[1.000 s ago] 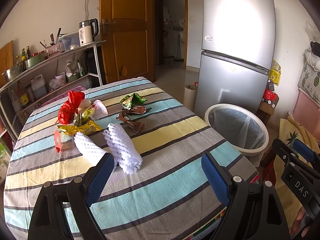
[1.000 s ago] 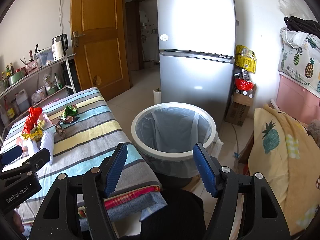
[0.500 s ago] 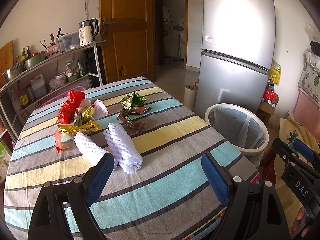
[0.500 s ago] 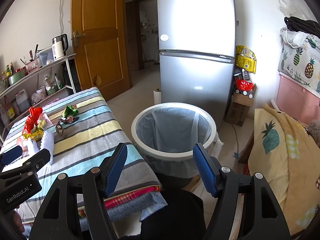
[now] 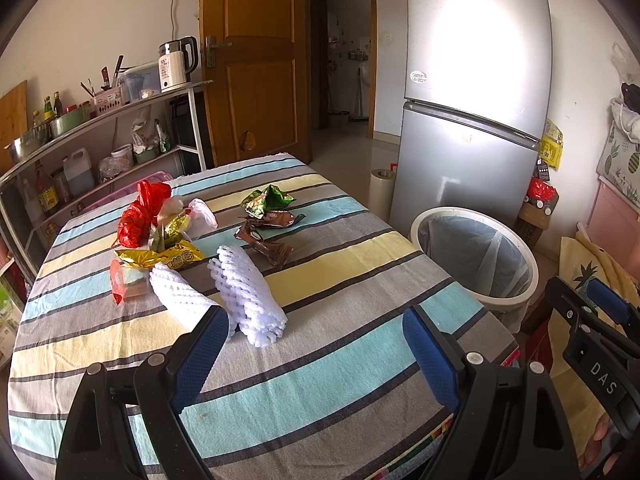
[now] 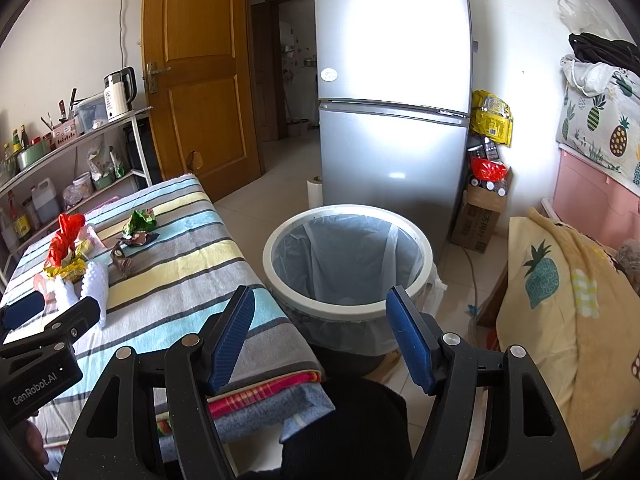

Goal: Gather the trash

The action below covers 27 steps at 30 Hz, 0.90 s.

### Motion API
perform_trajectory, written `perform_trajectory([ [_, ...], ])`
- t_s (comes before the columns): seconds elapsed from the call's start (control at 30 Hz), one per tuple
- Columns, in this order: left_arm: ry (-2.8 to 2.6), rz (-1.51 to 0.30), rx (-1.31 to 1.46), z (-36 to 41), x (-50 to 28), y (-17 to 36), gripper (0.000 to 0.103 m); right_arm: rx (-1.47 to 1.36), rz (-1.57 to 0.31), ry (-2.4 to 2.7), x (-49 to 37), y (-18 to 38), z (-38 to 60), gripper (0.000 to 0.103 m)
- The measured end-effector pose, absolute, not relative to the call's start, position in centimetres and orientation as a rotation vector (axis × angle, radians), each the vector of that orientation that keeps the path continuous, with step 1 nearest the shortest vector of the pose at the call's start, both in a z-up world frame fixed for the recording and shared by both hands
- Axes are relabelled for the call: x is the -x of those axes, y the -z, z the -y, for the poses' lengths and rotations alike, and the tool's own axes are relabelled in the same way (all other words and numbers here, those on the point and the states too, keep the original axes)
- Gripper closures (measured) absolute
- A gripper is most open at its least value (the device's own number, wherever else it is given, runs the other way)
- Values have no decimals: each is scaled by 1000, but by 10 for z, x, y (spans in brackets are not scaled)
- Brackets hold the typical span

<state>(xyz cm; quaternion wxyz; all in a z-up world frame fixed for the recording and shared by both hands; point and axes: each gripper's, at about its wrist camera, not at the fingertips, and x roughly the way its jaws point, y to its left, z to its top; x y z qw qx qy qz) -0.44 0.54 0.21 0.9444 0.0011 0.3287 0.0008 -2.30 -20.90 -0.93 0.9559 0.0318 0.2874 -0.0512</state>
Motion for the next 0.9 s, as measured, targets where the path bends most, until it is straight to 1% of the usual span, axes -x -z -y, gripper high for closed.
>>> perform_trajectory([
  [0.37,-38,-681,9,-21,6,-2,14,-61,-579,26,19,10,198,34],
  [0.67,-178,-726,97,-87,6,6,14,-30,-643,-291,-17,23,144,34],
  [0.9,-291,-760,192,-148,8,14,14,21,-691,-432,-49,32,94,34],
])
